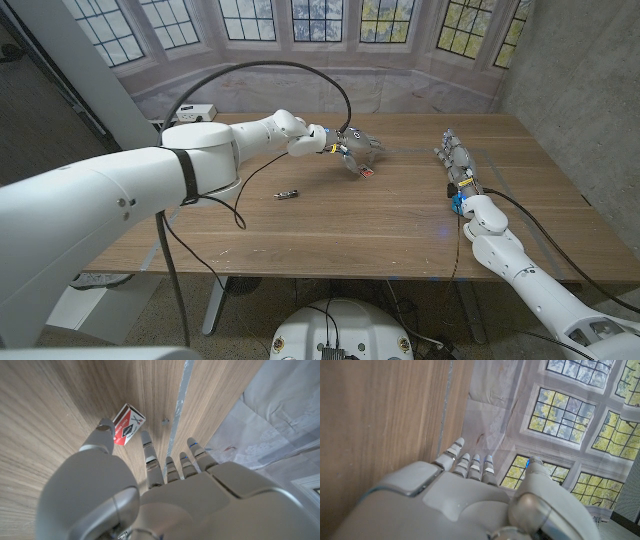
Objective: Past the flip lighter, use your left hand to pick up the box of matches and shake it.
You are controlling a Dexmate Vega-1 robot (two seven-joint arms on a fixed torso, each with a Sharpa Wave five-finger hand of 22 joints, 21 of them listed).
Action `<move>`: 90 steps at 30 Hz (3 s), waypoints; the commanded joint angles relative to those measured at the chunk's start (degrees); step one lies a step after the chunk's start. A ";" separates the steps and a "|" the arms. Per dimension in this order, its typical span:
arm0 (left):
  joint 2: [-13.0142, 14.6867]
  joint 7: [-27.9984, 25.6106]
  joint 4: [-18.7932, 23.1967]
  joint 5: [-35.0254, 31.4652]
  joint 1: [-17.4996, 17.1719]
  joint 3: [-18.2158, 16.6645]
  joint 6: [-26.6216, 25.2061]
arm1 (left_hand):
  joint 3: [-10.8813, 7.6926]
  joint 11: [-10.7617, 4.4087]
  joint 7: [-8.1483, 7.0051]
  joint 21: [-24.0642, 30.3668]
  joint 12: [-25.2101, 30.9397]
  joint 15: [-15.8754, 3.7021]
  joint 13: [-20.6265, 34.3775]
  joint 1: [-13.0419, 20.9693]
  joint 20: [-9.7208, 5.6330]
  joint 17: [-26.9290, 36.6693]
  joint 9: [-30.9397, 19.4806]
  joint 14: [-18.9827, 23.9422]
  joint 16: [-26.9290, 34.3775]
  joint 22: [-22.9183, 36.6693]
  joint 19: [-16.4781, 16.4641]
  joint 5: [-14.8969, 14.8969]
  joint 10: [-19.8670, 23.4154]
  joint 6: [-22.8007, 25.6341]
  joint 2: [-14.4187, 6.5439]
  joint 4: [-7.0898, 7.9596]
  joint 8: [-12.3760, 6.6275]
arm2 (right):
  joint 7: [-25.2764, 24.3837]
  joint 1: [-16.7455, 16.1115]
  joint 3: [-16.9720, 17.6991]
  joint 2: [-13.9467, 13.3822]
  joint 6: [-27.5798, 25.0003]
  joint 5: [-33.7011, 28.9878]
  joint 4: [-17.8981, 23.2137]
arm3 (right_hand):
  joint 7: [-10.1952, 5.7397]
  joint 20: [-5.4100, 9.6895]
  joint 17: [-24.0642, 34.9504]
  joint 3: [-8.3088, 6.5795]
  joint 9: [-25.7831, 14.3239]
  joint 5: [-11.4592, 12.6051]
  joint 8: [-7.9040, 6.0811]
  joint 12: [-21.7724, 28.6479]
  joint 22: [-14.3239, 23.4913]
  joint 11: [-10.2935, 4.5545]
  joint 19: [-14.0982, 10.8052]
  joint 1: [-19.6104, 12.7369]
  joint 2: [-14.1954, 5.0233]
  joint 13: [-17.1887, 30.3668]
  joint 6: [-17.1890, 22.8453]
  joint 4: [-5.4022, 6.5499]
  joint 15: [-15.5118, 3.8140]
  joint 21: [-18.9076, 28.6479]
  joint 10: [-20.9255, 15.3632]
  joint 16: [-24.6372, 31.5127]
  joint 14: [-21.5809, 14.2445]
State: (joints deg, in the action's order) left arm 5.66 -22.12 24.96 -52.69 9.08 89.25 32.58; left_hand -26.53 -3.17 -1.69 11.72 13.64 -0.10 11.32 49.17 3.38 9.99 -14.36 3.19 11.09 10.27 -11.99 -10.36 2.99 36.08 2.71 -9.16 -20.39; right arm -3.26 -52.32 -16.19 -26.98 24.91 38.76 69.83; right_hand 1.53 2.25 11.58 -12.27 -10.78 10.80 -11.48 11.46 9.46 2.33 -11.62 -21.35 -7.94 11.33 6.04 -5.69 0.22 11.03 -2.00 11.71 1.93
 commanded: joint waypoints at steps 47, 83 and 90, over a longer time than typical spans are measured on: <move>1.71 -7.21 1.64 0.91 -0.82 2.68 -2.53 | 1.70 -1.00 -0.40 0.56 0.27 -1.20 0.44 2.86 -0.90 0.23 -3.45 4.46 0.20 0.20 -2.38 0.15 5.18 2.63 -0.06 0.22 -4.50 | 0.67 0.08 0.03 1.15 1.45 0.63 -2.32 | -0.21 1.71 0.22 -0.19 -0.14 -0.14 0.11 0.21 0.26 0.05 -0.48 0.52 -0.21 0.17 0.73 -0.42 -0.19 -0.02 -0.53 0.33 -0.30; 1.72 -3.70 4.33 0.13 -1.38 0.30 -2.74 | 2.53 -0.72 -0.20 0.29 -0.36 -0.91 0.56 2.60 -0.75 0.26 -4.41 4.13 -0.24 0.21 -2.18 0.15 5.20 1.98 -0.29 0.62 -5.26 | 0.62 -1.51 0.84 0.25 1.12 1.39 -0.94 | -0.16 1.68 0.17 -0.39 -0.15 -0.14 0.15 0.18 0.26 -0.01 -0.52 0.28 -0.31 0.17 0.76 -0.68 -0.18 -0.03 -0.49 0.31 -0.33; 6.06 -0.45 11.45 -0.12 -2.05 -1.19 -4.21 | 2.71 -0.78 0.11 0.20 -0.58 -0.80 0.58 2.46 -0.68 0.27 -4.45 3.85 -0.35 0.21 -1.99 0.15 4.88 1.56 -0.26 0.69 -5.19 | 0.11 -1.91 1.00 -0.01 0.95 1.28 -0.28 | -0.16 1.72 0.18 -0.43 -0.15 -0.15 0.17 0.18 0.26 -0.05 -0.50 0.28 -0.37 0.17 0.74 -0.68 -0.22 -0.04 -0.51 0.31 -0.31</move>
State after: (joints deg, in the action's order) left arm 7.98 -26.07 29.88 -52.82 7.69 89.40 29.67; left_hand -24.00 -3.99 -1.66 12.20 13.24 -1.11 11.59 51.35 2.56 9.99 -18.51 7.06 10.69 10.25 -13.82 -10.37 8.08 37.84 2.49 -8.54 -25.51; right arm -2.63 -53.65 -15.49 -26.64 26.14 39.98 68.82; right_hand 1.34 2.25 11.58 -12.66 -10.78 10.80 -11.48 11.45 9.46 2.32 -11.62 -21.10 -8.19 11.33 6.45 -6.09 0.00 11.03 -2.00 11.71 1.70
